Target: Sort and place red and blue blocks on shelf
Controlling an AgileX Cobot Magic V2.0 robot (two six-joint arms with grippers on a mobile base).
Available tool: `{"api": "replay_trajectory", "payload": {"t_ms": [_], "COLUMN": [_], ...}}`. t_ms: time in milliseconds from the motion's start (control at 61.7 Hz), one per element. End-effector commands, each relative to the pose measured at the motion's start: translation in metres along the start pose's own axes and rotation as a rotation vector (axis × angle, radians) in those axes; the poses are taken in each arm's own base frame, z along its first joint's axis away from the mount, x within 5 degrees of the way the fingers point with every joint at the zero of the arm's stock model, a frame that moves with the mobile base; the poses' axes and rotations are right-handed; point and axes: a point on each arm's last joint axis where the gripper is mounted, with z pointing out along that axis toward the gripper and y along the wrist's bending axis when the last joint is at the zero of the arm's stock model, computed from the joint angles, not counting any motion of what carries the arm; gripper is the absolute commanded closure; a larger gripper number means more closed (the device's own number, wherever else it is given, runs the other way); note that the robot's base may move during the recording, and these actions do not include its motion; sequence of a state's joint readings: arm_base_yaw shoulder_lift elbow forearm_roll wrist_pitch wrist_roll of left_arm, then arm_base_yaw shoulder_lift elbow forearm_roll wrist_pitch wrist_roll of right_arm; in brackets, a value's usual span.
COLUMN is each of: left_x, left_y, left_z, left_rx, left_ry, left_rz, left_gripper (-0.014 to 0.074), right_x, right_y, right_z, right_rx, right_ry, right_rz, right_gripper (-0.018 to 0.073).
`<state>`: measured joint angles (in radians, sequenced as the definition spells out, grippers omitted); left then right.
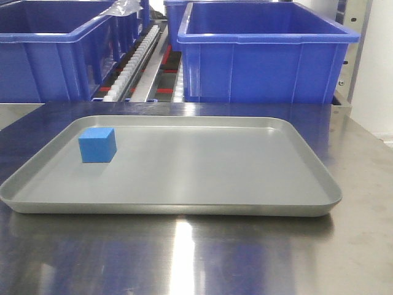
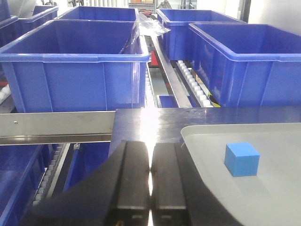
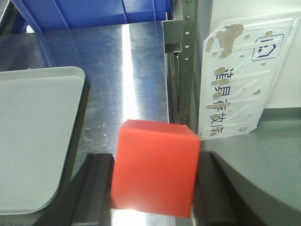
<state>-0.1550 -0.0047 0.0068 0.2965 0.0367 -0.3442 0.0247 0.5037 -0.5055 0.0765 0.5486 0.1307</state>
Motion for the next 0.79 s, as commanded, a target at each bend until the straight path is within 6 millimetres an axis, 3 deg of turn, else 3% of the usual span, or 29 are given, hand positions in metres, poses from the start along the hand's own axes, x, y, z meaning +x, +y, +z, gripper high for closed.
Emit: {"api": "replay_trajectory", "payload": {"t_ms": [0,778], "left_x": [0.0032,0.0032], "left_y": [-0.0023,-0.0023], "left_z": [-0.0008,-0.0008], "left_rx": [0.032,0.032], "left_ry": [-0.062,-0.062], "left_rz": [-0.005,-0.005], "left_gripper": [0.0455,0.0455], "right_x": [-0.0151,-0.0151], "right_y": [0.0017,0.0017], "right_z": [-0.0049,-0.0048], "right_rx": [-0.005,-0.005], "right_ry": [-0.105,-0.104], "right_rz": [-0.007,-0.007], "right_gripper": [0.0510,0.0510]}}
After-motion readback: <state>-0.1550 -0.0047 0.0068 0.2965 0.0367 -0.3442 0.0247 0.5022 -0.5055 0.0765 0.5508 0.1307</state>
